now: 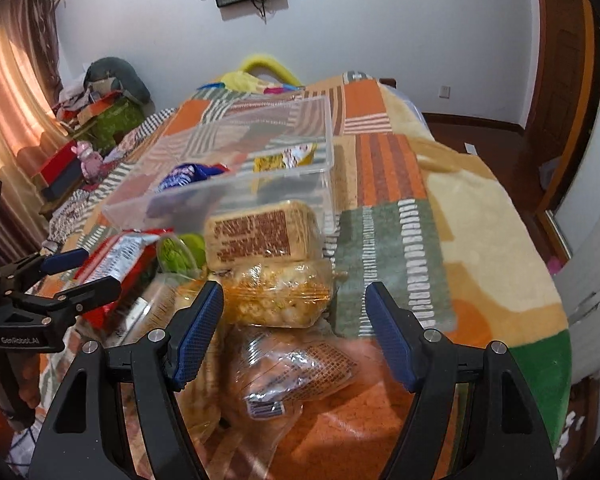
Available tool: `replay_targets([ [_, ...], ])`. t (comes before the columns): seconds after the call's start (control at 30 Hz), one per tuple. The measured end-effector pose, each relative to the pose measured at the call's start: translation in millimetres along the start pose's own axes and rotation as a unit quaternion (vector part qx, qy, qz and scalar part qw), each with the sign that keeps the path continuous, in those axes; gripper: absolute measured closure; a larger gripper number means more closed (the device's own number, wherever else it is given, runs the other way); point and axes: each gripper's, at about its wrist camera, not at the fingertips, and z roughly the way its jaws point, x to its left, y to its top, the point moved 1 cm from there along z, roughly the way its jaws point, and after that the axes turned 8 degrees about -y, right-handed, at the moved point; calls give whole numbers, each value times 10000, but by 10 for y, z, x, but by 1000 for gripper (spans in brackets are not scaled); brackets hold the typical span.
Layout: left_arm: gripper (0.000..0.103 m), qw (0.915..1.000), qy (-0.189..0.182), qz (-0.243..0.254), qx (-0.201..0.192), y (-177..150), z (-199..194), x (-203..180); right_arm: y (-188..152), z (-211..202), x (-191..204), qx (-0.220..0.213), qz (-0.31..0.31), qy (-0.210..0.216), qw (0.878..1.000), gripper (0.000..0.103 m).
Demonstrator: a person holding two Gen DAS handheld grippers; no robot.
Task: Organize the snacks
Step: 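Grasp the red noodle bag with left tool while right grasps puff tub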
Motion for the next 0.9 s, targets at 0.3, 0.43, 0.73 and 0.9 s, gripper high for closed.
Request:
replay_targets([
  [0.3,5,9998,-35,-190,10,-35,108,113,-32,49,110,56,-36,191,9998,24],
  [0.43,18,9999,-45,-75,-55,-44,91,71,-38,104,115,113,-7,215,9997,19],
  [0.73,33,9996,192,146,-149,-67,46,-1,5,161,119,237,20,362,9991,19],
  [0.9,33,9996,90,116,-247,-85,-84,10,-13,163,81,281,67,579,9979,31],
])
